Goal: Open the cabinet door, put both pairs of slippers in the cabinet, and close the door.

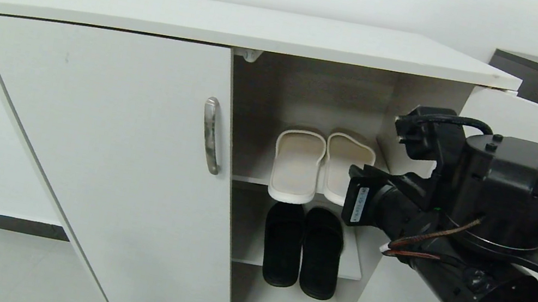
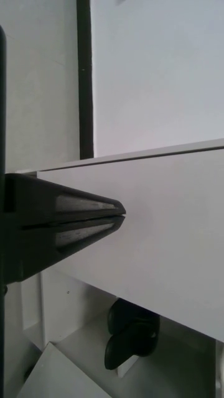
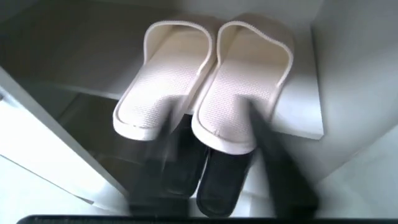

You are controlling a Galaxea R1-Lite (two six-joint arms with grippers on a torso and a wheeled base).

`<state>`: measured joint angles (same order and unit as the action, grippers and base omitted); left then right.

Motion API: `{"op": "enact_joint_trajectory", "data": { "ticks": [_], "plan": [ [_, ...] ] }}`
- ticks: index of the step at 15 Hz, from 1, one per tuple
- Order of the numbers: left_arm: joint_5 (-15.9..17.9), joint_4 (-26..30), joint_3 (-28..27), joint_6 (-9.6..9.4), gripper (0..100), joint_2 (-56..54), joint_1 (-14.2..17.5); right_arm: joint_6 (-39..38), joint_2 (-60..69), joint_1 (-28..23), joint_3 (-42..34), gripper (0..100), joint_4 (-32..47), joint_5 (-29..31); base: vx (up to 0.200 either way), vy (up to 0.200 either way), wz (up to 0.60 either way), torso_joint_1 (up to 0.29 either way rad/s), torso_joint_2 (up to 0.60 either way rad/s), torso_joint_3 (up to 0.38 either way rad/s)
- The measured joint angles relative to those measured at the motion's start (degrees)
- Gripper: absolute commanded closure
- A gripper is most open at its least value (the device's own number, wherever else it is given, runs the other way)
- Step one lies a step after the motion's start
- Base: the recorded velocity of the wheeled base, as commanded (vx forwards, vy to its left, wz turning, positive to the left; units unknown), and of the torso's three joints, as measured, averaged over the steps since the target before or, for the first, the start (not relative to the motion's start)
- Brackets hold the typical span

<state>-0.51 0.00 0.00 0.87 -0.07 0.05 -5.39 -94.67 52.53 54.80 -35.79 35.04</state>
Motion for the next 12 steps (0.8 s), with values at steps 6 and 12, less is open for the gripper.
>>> {"op": "enact_joint_trajectory", "data": {
  "ticks": [6, 12],
  "plan": [
    [0.0, 0.0, 0.0, 0.0, 100, 0.0, 0.0, 0.1, 0.0, 1.2, -0.6, 100, 0.2, 0.2, -0.167, 0.0, 0.0, 0.004, 0.0, 0.0],
    [0.0, 0.0, 0.0, 0.04, 100, 0.0, 0.0, 0.1, -0.3, 1.2, -0.7, 100, 0.1, 0.3, -0.2, 0.0, 0.0, 0.002, 0.0, 0.003]
  ]
}}
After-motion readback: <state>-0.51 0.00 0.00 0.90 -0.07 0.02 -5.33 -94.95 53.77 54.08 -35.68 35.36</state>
